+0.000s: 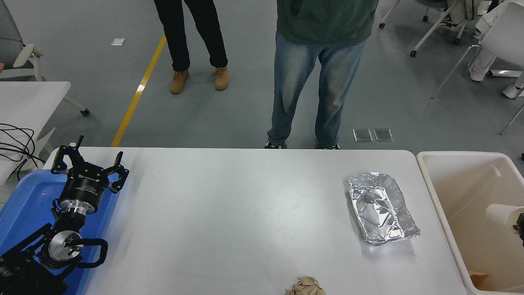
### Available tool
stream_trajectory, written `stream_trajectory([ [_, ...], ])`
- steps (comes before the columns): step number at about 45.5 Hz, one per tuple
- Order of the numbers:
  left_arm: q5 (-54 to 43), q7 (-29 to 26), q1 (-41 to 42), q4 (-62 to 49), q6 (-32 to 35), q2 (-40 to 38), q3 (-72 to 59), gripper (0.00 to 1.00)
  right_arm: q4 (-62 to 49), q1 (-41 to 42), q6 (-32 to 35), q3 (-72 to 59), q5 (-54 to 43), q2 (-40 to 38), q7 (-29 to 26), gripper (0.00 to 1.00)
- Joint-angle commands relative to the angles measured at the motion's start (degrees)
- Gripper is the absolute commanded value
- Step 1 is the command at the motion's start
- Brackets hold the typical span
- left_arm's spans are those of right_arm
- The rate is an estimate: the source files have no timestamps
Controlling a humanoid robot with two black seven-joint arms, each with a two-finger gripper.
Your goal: Clean the table surface
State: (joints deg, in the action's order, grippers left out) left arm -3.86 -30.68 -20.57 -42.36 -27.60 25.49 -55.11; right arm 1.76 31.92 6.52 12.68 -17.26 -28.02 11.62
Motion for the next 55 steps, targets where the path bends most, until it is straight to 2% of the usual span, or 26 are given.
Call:
stream_trajectory([
  [1,0.00,0.00,0.00,0.00,0.00,0.00,0.00,0.99,-0.01,-0.11,-1.07,-0.11,0.03,0.16,-0.02,0.00],
  [5,0.00,0.00,0.00,0.00,0.00,0.00,0.00,0.99,-0.09,-0.11,-1.16,-0.02,0.03,0.16,-0.02,0.00],
  [6,0.00,-0.08,0.00,0.00,0.00,0.00,0.00,0.99,-0.09,-0.11,-1.16,-0.02,0.03,0.16,-0.02,0.06],
  [7,0.00,0.00,0.00,0.00,0.00,0.00,0.00,0.99,-0.09,-0.11,-1.16,-0.02,0.03,0.16,-0.02,0.17],
  [10,0.00,0.00,0.00,0.00,0.00,-0.08,0.00,0.99,-0.09,-0.11,-1.24,0.07,0.03,0.16,-0.19,0.63],
  [11,0.00,0.00,0.00,0.00,0.00,0.00,0.00,0.99,-0.18,-0.11,-1.33,0.07,0.03,0.16,-0.28,0.75],
  [12,0.00,0.00,0.00,0.00,0.00,0.00,0.00,0.99,-0.27,-0.11,-1.51,0.07,0.03,0.16,-0.28,0.81],
  [14,0.00,0.00,0.00,0.00,0.00,0.00,0.00,0.99,-0.45,-0.11,-1.51,0.07,0.03,0.16,-0.28,0.84],
  [17,0.00,0.00,0.00,0.00,0.00,0.00,0.00,0.99,-0.45,-0.11,-1.51,0.07,0.03,0.16,-0.28,0.97],
  [46,0.00,0.00,0.00,0.00,0.00,0.00,0.00,0.99,-0.71,2.97,-0.98,0.95,0.20,-0.46,-0.28,0.98],
  [55,0.00,0.00,0.00,0.00,0.00,0.00,0.00,0.99,-0.62,3.50,-0.19,1.03,4.24,-2.30,-0.28,0.98],
])
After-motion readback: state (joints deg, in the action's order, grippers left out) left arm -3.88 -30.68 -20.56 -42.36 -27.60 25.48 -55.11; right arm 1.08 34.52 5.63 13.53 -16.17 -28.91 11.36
